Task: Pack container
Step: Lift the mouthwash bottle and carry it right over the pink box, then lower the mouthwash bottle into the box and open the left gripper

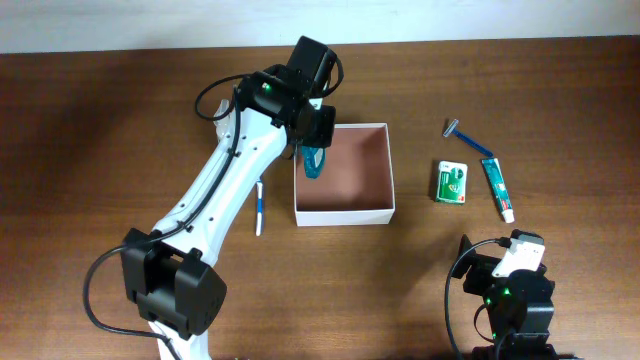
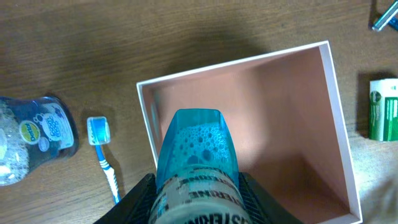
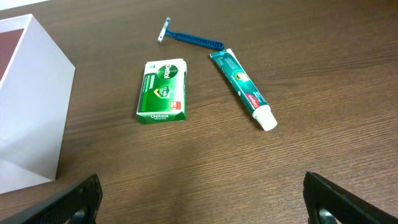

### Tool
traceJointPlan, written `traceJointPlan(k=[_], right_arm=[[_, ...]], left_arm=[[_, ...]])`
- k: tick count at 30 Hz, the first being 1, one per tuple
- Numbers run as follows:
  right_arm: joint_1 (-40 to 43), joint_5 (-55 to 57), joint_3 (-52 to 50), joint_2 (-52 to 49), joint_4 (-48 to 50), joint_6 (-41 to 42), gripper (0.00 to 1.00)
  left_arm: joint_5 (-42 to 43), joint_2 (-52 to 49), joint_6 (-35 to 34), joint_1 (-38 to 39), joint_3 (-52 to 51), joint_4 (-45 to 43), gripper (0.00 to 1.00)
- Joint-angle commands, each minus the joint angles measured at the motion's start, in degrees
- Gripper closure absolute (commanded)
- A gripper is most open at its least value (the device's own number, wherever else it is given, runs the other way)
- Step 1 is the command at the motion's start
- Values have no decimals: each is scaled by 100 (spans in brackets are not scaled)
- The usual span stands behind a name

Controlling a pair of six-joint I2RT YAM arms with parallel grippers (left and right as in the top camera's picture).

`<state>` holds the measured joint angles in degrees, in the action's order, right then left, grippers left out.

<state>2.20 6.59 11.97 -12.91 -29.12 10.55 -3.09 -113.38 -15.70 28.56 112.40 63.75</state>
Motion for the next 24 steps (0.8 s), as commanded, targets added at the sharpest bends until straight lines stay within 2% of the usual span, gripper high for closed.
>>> traceJointPlan(k=[1,24], right_arm=[[-22,72,-17,42,15,26,1],[-22,72,-17,42,15,26,1]], left_arm=[[-151,-20,-57,17,166,-81,68],[-321,-431,-319,17,164,-348,68]])
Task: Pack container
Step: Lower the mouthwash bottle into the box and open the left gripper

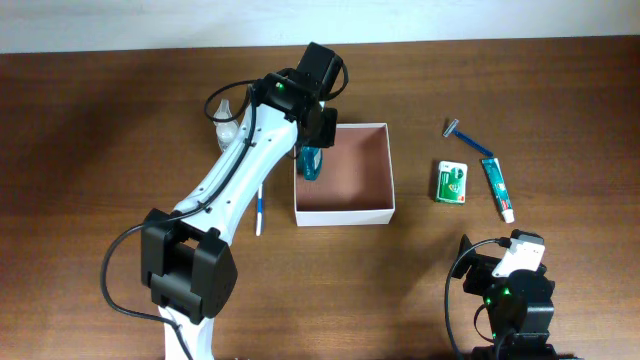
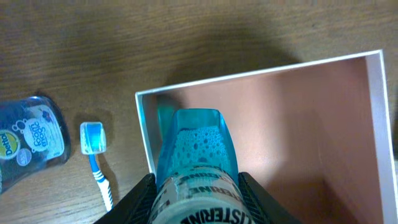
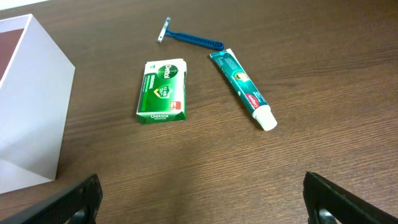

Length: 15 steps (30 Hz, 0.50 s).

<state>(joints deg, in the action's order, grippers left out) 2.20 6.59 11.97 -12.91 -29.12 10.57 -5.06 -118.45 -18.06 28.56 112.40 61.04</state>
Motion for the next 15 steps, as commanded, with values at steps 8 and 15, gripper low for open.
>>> traceJointPlan(k=[8,15], right_arm=[[-22,72,-17,42,15,24,1],[-22,72,-17,42,15,24,1]], left_arm=[[-321,72,-306,15,164,-79,68],[-380,70,-490,15,164,-76,68]])
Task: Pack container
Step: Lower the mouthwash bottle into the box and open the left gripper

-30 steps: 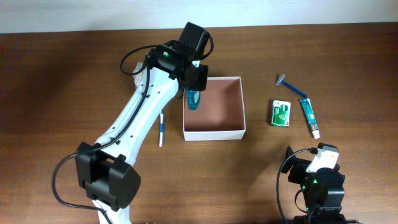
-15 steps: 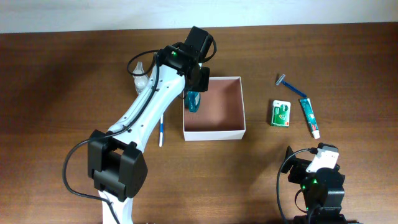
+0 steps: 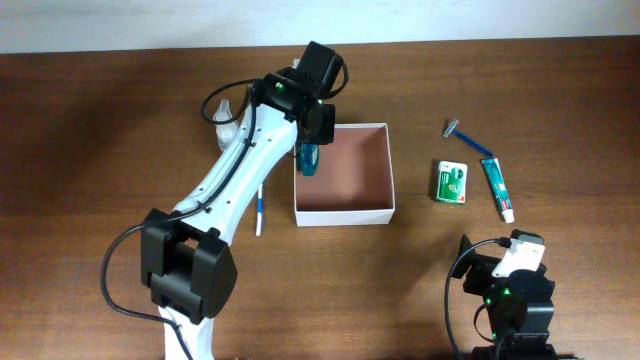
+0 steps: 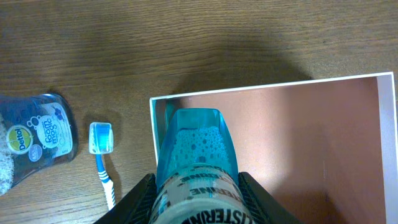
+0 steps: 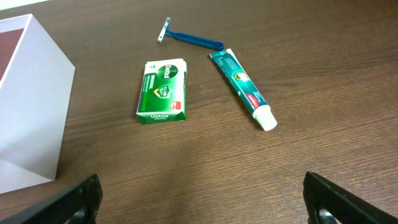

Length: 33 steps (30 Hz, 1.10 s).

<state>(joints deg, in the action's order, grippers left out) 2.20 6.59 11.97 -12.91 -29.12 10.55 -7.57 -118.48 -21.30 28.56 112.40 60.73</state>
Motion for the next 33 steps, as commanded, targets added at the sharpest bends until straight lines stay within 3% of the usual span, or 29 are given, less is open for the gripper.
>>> traceJointPlan(k=[1,33], right_arm=[[-22,72,-17,42,15,26,1],[-22,72,-17,42,15,26,1]], left_arm=[[-129,72,-166,15,164,-46,68],[-151,-15,-160,15,164,-28,67]])
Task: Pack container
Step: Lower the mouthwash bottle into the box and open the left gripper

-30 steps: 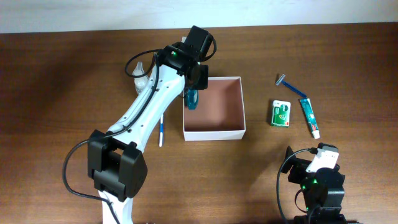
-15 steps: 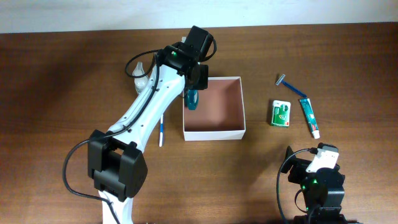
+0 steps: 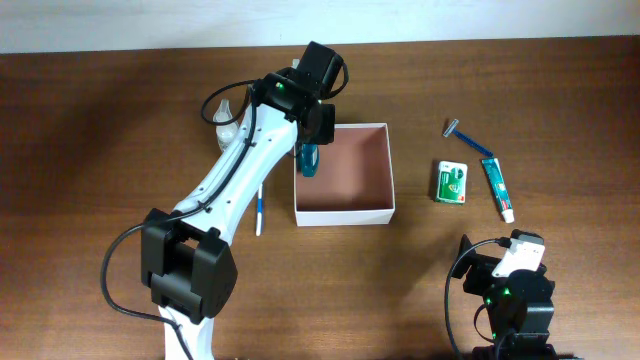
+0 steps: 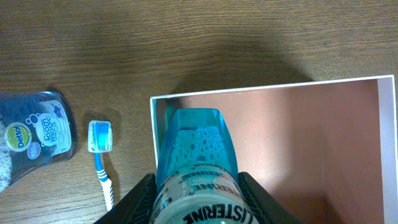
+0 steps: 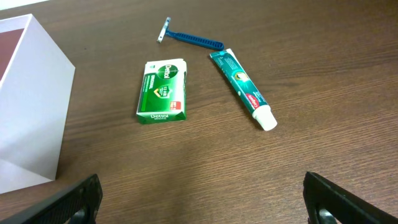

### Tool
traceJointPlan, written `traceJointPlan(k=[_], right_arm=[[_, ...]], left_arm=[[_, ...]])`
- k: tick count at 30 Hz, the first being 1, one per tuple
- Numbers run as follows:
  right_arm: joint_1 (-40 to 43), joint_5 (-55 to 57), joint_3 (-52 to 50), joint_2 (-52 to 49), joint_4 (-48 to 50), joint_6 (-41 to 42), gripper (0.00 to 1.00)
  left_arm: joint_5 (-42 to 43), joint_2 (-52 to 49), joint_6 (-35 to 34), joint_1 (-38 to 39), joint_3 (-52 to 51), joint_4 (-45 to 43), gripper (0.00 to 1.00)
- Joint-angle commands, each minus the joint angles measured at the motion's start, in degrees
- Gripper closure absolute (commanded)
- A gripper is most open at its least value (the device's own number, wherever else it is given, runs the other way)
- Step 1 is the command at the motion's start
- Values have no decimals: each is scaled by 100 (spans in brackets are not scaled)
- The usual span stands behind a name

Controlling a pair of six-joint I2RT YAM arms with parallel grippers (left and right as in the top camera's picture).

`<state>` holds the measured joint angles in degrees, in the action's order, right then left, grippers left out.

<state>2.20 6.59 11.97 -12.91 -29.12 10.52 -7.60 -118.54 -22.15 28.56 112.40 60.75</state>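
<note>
A white box (image 3: 344, 174) with a brown inside stands mid-table. My left gripper (image 4: 198, 205) is shut on a teal Listerine mouthwash bottle (image 4: 197, 152), held upright inside the box's far left corner (image 3: 307, 158). On the table to the right lie a green Dettol soap box (image 5: 163, 91), a toothpaste tube (image 5: 241, 88) and a blue razor (image 5: 191, 38). My right gripper (image 5: 202, 196) rests open near the front edge, with nothing between its fingers.
Left of the box lie a blue toothbrush (image 4: 101, 155) and a Dettol foam bottle (image 4: 31, 137). In the overhead view the toothbrush (image 3: 259, 208) lies beside the box's left wall and the left arm (image 3: 230, 190) reaches over it.
My left gripper held the mouthwash bottle over the box's left side, tilted. Then it stood further toward the far left corner, lower in the box. It has stayed there since. The right arm has not moved.
</note>
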Motion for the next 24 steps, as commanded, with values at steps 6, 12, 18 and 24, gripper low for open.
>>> traceJointPlan(k=[6,12,18,24], right_arm=[[-22,72,-17,42,15,28,1],[-22,72,-17,42,15,28,1],[-22,72,-17,42,15,28,1],[-22,72,-17,42,15,28,1]], left_arm=[[-144,-216,-74,17,164,-13,67],[-142,-328,-74,17,164,-9,67],[-142,-328,-74,17,164,-26,67],[-129,-328,-72,17,164,-26,49]])
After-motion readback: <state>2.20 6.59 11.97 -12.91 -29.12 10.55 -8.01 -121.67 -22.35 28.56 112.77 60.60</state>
